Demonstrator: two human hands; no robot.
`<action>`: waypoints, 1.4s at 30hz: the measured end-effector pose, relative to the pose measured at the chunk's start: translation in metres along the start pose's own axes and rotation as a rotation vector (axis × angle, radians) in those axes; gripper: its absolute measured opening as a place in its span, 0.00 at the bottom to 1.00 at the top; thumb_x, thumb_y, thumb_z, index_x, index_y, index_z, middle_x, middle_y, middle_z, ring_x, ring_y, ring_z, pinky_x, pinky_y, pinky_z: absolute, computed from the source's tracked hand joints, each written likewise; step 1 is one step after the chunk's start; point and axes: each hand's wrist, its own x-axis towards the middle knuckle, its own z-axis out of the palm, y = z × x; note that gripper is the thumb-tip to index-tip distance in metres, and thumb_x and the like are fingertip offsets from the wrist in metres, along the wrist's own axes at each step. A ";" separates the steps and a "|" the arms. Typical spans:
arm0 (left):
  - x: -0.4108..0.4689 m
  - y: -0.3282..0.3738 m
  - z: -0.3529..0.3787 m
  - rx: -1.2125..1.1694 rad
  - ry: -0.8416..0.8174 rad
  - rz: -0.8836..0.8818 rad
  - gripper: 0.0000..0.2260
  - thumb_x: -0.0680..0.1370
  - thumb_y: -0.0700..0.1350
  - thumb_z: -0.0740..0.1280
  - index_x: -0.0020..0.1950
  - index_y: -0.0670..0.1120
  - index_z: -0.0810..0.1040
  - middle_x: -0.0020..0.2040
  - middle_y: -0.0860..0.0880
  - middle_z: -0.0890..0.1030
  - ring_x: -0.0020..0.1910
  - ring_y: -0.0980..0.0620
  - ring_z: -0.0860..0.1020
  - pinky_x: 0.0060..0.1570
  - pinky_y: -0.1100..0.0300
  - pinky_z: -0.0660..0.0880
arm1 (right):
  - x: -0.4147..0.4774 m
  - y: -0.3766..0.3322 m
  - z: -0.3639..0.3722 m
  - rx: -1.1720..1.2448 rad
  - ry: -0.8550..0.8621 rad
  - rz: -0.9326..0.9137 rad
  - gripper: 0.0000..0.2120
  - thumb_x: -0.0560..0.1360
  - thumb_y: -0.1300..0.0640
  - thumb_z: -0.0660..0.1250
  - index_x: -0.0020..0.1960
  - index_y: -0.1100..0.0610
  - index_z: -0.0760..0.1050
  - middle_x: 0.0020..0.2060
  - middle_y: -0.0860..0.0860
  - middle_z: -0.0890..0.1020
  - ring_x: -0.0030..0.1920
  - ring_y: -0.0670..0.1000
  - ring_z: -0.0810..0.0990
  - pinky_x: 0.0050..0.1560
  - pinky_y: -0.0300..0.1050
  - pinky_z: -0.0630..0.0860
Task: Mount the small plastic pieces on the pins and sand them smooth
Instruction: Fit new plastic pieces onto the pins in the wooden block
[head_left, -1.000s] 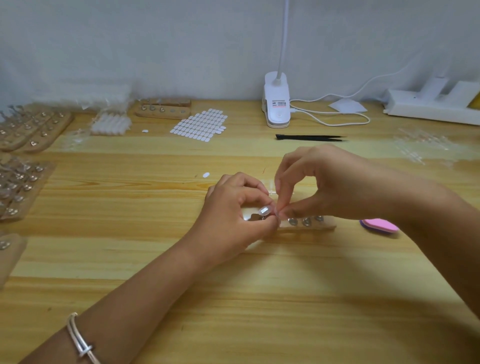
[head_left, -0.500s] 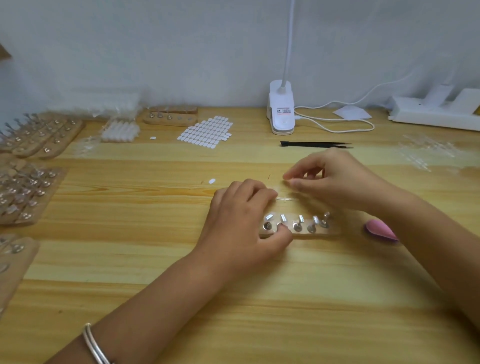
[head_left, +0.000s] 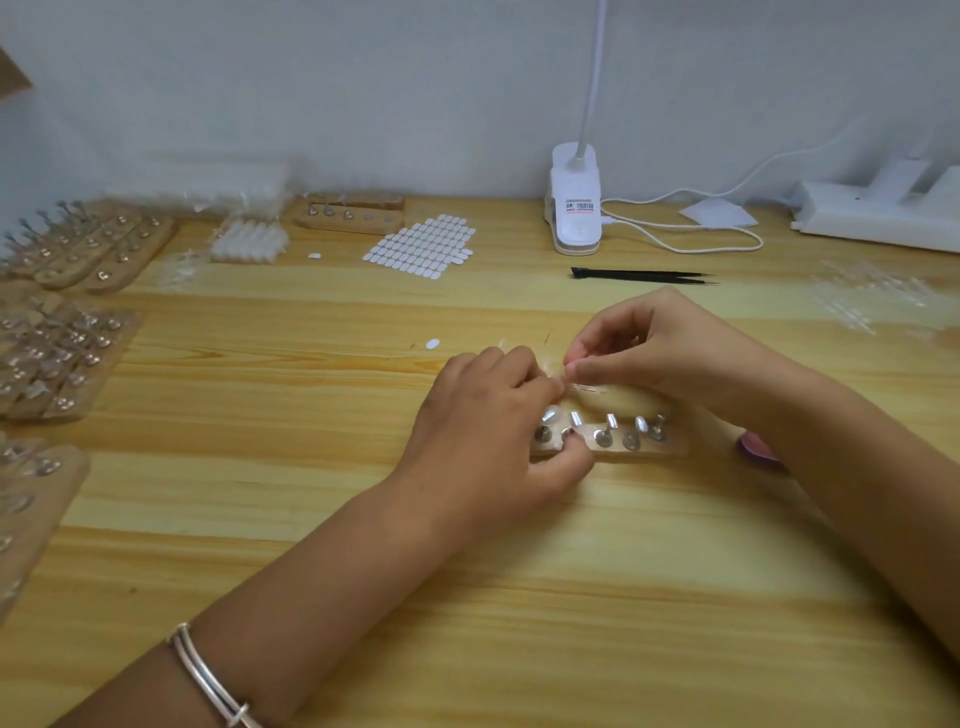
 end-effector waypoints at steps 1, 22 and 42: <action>0.000 0.000 0.000 0.000 0.000 0.004 0.19 0.73 0.57 0.61 0.56 0.49 0.81 0.47 0.54 0.76 0.49 0.53 0.72 0.57 0.58 0.64 | 0.000 -0.001 0.001 -0.018 -0.014 -0.001 0.03 0.71 0.62 0.78 0.41 0.56 0.86 0.32 0.47 0.84 0.33 0.40 0.78 0.36 0.30 0.72; 0.001 -0.001 -0.001 -0.030 0.025 -0.018 0.21 0.70 0.58 0.63 0.57 0.50 0.82 0.47 0.54 0.76 0.49 0.52 0.74 0.60 0.59 0.62 | -0.021 -0.032 -0.049 0.064 -0.053 -0.221 0.05 0.67 0.51 0.76 0.40 0.52 0.85 0.39 0.50 0.86 0.40 0.47 0.81 0.45 0.34 0.77; 0.010 0.009 0.007 -0.491 0.039 -0.096 0.04 0.70 0.46 0.77 0.41 0.54 0.84 0.52 0.55 0.76 0.56 0.55 0.72 0.63 0.47 0.65 | -0.017 -0.024 -0.039 -0.228 -0.457 -0.182 0.06 0.70 0.46 0.74 0.43 0.47 0.85 0.38 0.48 0.85 0.41 0.46 0.81 0.50 0.50 0.77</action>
